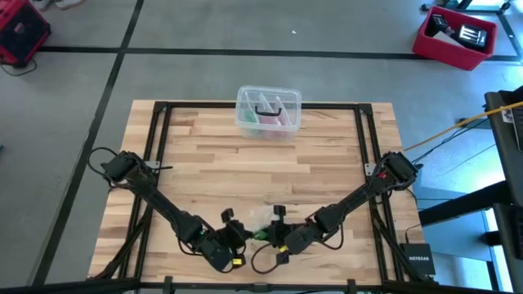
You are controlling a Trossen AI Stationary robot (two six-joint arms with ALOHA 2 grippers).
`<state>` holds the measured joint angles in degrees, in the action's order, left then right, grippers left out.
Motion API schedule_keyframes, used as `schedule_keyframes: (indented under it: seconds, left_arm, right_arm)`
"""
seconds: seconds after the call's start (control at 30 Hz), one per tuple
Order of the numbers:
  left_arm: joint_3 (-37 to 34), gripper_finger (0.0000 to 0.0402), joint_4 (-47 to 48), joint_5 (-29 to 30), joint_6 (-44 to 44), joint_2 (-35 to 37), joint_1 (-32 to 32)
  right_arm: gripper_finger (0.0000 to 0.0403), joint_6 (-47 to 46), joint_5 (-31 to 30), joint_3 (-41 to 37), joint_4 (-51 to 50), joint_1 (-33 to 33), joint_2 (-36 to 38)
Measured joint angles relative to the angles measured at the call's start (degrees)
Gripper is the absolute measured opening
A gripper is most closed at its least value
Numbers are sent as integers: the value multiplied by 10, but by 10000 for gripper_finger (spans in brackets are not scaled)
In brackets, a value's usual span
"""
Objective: Roll bandage
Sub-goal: Put the green bandage roll into the transparent zip lock bag
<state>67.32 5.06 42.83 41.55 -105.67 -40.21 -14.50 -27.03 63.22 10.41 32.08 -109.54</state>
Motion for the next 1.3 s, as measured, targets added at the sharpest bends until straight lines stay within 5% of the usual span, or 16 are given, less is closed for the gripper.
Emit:
schedule_keyframes:
  seconds: [0.57, 0.97, 1.3]
  left_arm:
    - [35, 6, -76, -9, -77, 3, 19]
    - [34, 117, 3, -32, -107, 43, 9]
    - [33, 121, 106, 74, -39, 23, -78]
  right_arm:
    - [82, -67, 32, -3, -51, -18, -3]
    - [247, -57, 106, -3, -94, -33, 46]
    - [275, -95, 69, -2, -103, -33, 76]
